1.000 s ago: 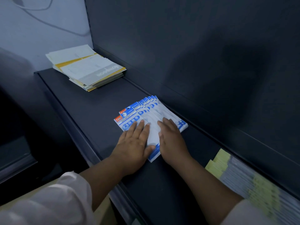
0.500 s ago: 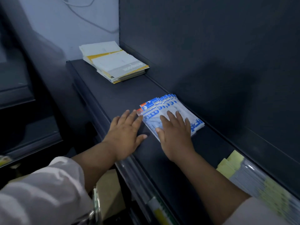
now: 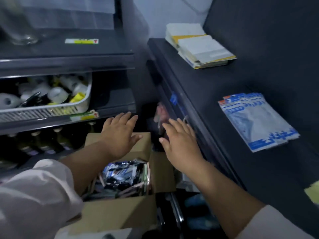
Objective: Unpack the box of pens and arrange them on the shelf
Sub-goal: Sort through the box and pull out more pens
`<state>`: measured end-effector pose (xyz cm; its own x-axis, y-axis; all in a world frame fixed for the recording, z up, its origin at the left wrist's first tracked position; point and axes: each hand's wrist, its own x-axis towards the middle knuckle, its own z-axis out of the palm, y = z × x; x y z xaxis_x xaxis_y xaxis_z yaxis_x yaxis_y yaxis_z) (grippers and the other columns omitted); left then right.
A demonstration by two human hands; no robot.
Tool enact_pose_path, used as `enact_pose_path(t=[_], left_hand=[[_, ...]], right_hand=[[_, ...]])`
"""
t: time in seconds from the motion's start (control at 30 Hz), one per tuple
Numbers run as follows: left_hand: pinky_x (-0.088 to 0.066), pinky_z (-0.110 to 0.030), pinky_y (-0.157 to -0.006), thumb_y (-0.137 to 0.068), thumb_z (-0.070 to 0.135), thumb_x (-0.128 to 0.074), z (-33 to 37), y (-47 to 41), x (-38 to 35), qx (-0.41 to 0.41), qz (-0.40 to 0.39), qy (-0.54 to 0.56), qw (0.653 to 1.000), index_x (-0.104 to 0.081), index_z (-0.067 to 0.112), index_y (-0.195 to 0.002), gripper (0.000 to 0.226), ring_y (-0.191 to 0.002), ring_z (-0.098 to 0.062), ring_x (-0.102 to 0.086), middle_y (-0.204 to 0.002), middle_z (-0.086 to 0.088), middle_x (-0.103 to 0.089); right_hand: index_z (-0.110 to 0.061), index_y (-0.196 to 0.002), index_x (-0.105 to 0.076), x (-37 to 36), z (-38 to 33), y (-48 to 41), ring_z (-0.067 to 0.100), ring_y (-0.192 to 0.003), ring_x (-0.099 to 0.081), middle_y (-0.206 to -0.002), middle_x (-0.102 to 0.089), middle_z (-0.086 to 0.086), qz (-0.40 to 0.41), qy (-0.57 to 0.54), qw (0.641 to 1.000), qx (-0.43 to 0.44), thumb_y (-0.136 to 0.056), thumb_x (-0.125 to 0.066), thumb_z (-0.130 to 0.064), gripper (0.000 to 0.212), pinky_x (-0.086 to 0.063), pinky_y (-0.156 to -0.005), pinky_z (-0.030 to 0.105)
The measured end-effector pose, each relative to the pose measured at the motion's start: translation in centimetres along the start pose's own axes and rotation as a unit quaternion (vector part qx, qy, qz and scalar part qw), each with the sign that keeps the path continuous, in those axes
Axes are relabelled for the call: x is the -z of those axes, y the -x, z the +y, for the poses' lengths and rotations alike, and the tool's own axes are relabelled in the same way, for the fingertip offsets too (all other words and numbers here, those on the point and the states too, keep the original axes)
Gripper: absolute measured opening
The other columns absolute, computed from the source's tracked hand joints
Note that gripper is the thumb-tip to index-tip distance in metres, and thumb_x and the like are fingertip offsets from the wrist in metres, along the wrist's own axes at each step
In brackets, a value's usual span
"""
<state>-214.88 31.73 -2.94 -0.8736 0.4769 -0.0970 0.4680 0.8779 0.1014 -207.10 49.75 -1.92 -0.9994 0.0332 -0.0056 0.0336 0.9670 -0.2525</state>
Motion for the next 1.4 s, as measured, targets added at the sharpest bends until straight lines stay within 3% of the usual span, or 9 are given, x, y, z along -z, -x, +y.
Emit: enact_pose_path(t=[0.13, 0.37, 0.5, 0.63, 0.73, 0.87, 1.03, 1.17, 1.4], left_hand=[[-0.014, -0.038, -0.115, -0.095, 0.055, -0.034, -4.6, 2.7, -3.1, 0.041, -0.05, 0.009, 0.998, -0.008, 0.021, -0.152, 0.071, -0.146, -0.022, -0.011, -0.16, -0.004, -0.011], [-0.021, -0.038, -0.113, -0.094, 0.049, -0.042, -10.5, 5.5, -9.5, 0.093, -0.092, 0.044, 0.99, -0.012, 0.021, -0.152, 0.07, -0.144, -0.023, -0.018, -0.159, -0.005, -0.016], [-0.02, -0.037, -0.112, -0.094, 0.047, -0.044, -12.9, 6.0, -13.8, 0.117, -0.113, 0.075, 0.984, -0.016, 0.018, -0.151, 0.07, -0.144, -0.025, -0.018, -0.158, -0.006, -0.019], [-0.03, -0.038, -0.109, -0.092, 0.04, -0.052, -14.8, 5.7, -18.4, 0.151, -0.132, 0.126, 0.972, -0.029, 0.016, -0.147, 0.064, -0.136, -0.03, -0.033, -0.152, -0.009, -0.031], [-0.038, -0.037, -0.103, -0.091, 0.035, -0.056, -15.0, 4.8, -21.8, 0.156, -0.151, 0.177, 0.96, -0.036, 0.015, -0.143, 0.059, -0.13, -0.032, -0.041, -0.146, -0.01, -0.039], [-0.041, -0.036, -0.097, -0.089, 0.036, -0.059, -15.1, 1.9, -26.7, 0.176, -0.171, 0.229, 0.942, -0.041, 0.015, -0.139, 0.057, -0.122, -0.032, -0.047, -0.135, -0.014, -0.047], [-0.045, -0.035, -0.092, -0.087, 0.032, -0.066, -15.5, -2.2, -32.7, 0.212, -0.204, 0.281, 0.914, -0.033, 0.01, -0.142, 0.068, -0.118, -0.031, -0.047, -0.138, -0.016, -0.042], [-0.046, -0.038, -0.091, -0.081, 0.039, -0.071, -15.8, -3.7, -36.4, 0.251, -0.24, 0.274, 0.897, -0.038, 0.006, -0.136, 0.072, -0.116, -0.031, -0.048, -0.136, -0.016, -0.042], [-0.039, -0.038, -0.099, -0.064, 0.054, -0.08, -15.1, -4.7, -38.5, 0.262, -0.269, 0.197, 0.906, -0.032, 0.007, -0.138, 0.1, -0.128, -0.035, -0.037, -0.141, -0.016, -0.029]], right_hand=[[-0.022, -0.148, -0.03, -4.8, -2.6, -0.3, 0.02, -0.146, -0.012, -0.158, -0.021, 0.0, -0.069, -0.005, 0.998, 0.003, -0.099, -0.04, -0.041, 0.054, -0.007, -0.119, 0.038], [-0.016, -0.147, -0.032, -13.1, -5.2, -1.1, 0.022, -0.141, -0.023, -0.154, -0.027, 0.004, -0.177, -0.043, 0.983, 0.012, -0.098, -0.046, -0.034, 0.054, -0.018, -0.113, 0.028], [-0.013, -0.145, -0.035, -17.9, -5.9, -2.1, 0.025, -0.138, -0.03, -0.151, -0.034, 0.007, -0.221, -0.054, 0.974, 0.003, -0.097, -0.05, -0.029, 0.052, -0.027, -0.111, 0.03], [-0.013, -0.144, -0.037, -22.7, -6.2, -3.4, 0.024, -0.134, -0.036, -0.149, -0.037, 0.007, -0.258, -0.045, 0.965, 0.002, -0.099, -0.048, -0.028, 0.049, -0.035, -0.106, 0.033], [-0.014, -0.139, -0.042, -25.7, -6.0, -4.1, 0.024, -0.122, -0.046, -0.141, -0.045, 0.007, -0.271, -0.043, 0.961, -0.016, -0.1, -0.046, -0.029, 0.042, -0.041, -0.095, 0.033], [-0.016, -0.134, -0.047, -29.4, -4.7, -4.8, 0.021, -0.118, -0.048, -0.135, -0.049, 0.006, -0.274, -0.044, 0.96, -0.021, -0.099, -0.047, -0.028, 0.037, -0.037, -0.084, 0.028], [-0.019, -0.146, -0.036, -33.6, -2.6, -5.6, 0.02, -0.134, -0.037, -0.15, -0.036, 0.002, -0.279, -0.064, 0.957, -0.04, -0.099, -0.048, -0.029, 0.05, -0.032, -0.103, 0.025], [-0.018, -0.145, -0.037, -36.0, -1.4, -6.2, 0.021, -0.131, -0.039, -0.146, -0.04, 0.004, -0.269, -0.053, 0.961, -0.035, -0.097, -0.05, -0.028, 0.05, -0.031, -0.104, 0.026], [-0.02, -0.143, -0.039, -38.1, -0.4, -6.5, 0.022, -0.131, -0.038, -0.144, -0.041, 0.003, -0.258, -0.045, 0.965, -0.035, -0.096, -0.052, -0.028, 0.05, -0.03, -0.105, 0.028]])
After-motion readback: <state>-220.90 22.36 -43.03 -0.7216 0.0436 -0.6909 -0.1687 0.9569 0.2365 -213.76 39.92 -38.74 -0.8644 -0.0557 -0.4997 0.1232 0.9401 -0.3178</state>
